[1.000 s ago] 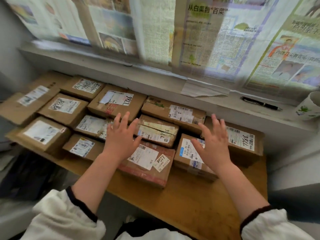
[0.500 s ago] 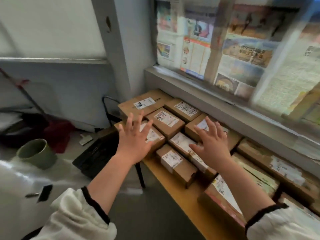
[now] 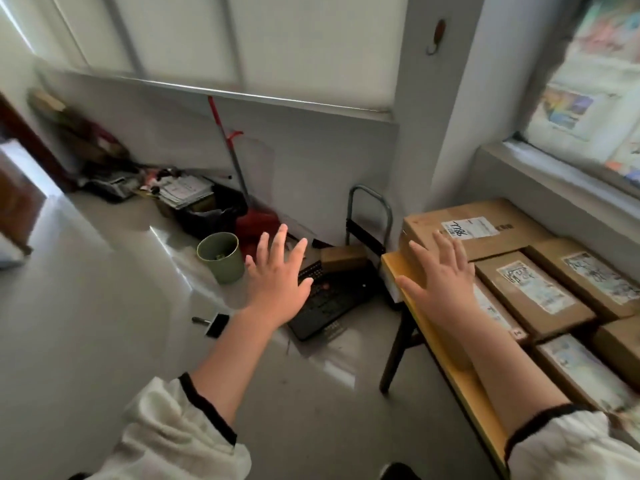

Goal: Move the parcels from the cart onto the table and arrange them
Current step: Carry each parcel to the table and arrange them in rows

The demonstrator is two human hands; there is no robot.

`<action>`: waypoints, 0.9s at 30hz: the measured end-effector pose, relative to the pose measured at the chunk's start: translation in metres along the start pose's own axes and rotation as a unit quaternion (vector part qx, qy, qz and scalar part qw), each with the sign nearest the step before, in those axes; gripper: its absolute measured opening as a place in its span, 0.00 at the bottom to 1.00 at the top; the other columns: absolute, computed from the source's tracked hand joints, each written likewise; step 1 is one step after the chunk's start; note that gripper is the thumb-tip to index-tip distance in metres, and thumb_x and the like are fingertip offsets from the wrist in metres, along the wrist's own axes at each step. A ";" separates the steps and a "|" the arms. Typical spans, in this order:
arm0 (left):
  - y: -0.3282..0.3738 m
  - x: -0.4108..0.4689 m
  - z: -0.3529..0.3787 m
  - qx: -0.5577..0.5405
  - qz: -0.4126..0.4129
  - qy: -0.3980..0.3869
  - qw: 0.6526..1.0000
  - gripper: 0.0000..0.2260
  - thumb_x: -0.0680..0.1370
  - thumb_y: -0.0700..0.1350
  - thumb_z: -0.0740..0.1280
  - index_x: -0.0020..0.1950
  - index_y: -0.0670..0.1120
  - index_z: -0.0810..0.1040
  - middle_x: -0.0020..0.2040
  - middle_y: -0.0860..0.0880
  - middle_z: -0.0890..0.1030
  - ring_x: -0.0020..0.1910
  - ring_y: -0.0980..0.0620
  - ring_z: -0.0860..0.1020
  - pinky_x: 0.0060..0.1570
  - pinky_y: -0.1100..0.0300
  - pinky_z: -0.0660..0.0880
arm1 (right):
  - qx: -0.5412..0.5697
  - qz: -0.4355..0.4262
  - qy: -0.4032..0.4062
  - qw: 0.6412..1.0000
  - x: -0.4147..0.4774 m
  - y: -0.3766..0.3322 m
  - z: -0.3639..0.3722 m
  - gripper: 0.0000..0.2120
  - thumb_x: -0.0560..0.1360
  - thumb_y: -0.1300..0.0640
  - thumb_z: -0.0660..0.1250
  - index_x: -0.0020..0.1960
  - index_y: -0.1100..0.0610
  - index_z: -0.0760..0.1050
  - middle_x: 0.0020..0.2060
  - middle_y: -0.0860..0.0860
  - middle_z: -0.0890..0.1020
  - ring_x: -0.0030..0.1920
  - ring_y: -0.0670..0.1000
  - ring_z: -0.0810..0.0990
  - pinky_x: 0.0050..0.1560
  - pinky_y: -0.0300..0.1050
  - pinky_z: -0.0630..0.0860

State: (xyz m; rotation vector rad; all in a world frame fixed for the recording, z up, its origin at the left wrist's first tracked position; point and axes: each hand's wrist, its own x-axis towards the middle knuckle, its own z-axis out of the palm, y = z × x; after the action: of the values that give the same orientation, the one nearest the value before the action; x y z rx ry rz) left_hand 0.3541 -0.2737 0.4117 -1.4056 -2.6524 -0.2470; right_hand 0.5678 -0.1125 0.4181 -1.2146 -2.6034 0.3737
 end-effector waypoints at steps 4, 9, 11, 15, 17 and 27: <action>-0.012 0.045 0.036 -0.003 -0.012 -0.024 1.000 0.32 0.76 0.59 0.61 0.76 0.55 0.52 0.78 0.47 0.45 0.75 0.41 0.45 0.69 0.37 0.54 | 0.002 -0.007 -0.031 1.000 0.055 -0.003 0.023 0.31 0.76 0.40 0.61 0.75 0.43 0.54 0.77 0.48 0.44 0.75 0.56 0.37 0.72 0.59 0.41; -0.030 0.143 0.081 -0.001 -0.038 -0.069 0.997 0.32 0.77 0.59 0.60 0.77 0.55 0.51 0.78 0.45 0.46 0.75 0.40 0.46 0.68 0.38 0.55 | 0.001 0.010 -0.060 0.998 0.157 0.008 0.053 0.31 0.77 0.42 0.61 0.76 0.47 0.54 0.77 0.50 0.45 0.76 0.56 0.39 0.73 0.57 0.45; -0.037 0.185 0.095 -0.010 -0.059 -0.095 0.994 0.32 0.77 0.58 0.60 0.77 0.55 0.50 0.78 0.45 0.46 0.75 0.40 0.45 0.69 0.37 0.55 | -0.008 0.012 -0.079 0.997 0.204 0.012 0.065 0.32 0.77 0.43 0.60 0.76 0.49 0.53 0.77 0.51 0.45 0.76 0.56 0.39 0.73 0.56 0.45; -0.047 0.261 0.122 -0.004 -0.047 -0.108 0.993 0.30 0.78 0.57 0.60 0.76 0.57 0.51 0.78 0.45 0.47 0.75 0.40 0.47 0.69 0.37 0.55 | -0.052 -0.007 -0.100 0.994 0.291 0.019 0.094 0.32 0.78 0.42 0.59 0.77 0.50 0.51 0.77 0.52 0.45 0.76 0.57 0.40 0.74 0.56 0.47; -0.053 0.293 0.134 -0.008 -0.043 -0.121 0.992 0.29 0.78 0.57 0.60 0.76 0.58 0.52 0.78 0.46 0.48 0.75 0.40 0.48 0.68 0.37 0.56 | -0.097 -0.020 -0.127 0.987 0.331 0.021 0.111 0.33 0.78 0.43 0.58 0.77 0.51 0.50 0.77 0.53 0.44 0.76 0.57 0.40 0.74 0.57 0.49; -0.107 0.431 0.229 -0.011 -0.037 -0.209 0.977 0.29 0.78 0.58 0.59 0.76 0.58 0.53 0.78 0.45 0.51 0.75 0.39 0.50 0.68 0.37 0.58 | -0.137 0.021 -0.265 0.954 0.478 0.018 0.195 0.32 0.78 0.45 0.59 0.77 0.53 0.50 0.75 0.53 0.59 0.75 0.58 0.53 0.69 0.56 0.63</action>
State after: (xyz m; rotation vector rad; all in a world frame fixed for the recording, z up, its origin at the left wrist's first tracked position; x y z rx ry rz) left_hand 0.0160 0.0622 0.2604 -1.5106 -3.0464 0.0177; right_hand 0.2195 0.2436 0.2823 -1.4183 -3.1775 0.4030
